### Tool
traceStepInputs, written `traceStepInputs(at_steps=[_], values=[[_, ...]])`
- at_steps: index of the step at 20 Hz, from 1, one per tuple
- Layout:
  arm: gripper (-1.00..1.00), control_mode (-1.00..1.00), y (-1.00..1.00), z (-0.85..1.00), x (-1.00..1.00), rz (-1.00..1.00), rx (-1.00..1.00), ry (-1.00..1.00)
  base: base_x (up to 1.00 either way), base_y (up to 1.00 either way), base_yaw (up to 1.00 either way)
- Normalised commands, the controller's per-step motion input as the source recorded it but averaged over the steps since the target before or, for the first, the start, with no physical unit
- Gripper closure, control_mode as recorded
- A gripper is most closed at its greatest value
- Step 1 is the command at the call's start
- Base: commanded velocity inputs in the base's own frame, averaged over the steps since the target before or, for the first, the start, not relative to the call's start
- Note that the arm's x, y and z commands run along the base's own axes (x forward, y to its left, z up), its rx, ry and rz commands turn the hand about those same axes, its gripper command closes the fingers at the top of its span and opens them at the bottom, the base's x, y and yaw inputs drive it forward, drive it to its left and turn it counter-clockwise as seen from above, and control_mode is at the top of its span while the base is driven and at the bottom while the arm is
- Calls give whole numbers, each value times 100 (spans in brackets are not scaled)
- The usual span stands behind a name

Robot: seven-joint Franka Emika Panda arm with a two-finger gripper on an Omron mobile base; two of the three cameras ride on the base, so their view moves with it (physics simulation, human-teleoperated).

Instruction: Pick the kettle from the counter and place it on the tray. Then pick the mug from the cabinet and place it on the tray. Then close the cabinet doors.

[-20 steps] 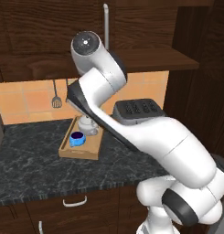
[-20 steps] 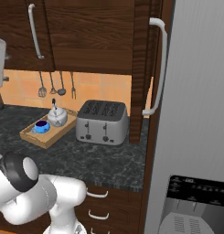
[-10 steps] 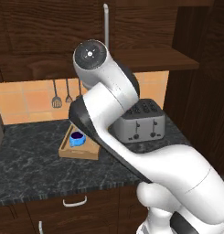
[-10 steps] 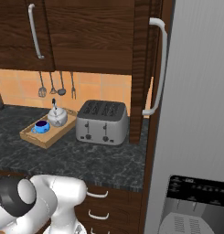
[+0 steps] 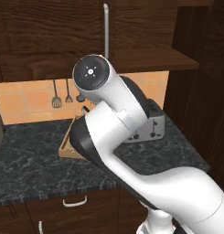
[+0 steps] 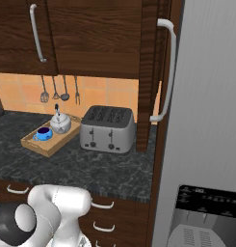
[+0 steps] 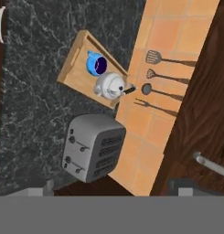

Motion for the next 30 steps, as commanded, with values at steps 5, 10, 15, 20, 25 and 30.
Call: traceStepInputs(at_steps=[5,10,15,20,25,30], values=[[-100,-100,-53,0,-33,-17,-1,-2,0,0,0],[-100,-100,-63,-1,-3,-40,0,-8,0,0,0],[-100,-100,-85,1,-28,-12,4,-28,0,0,0],[-100,-100,-77,4,-38,-1,14,-28,0,0,0],[-100,-100,-75,9,-25,-1,16,-12,0,0,0],[-100,-100,-72,9,-12,-14,11,-19,0,0,0]])
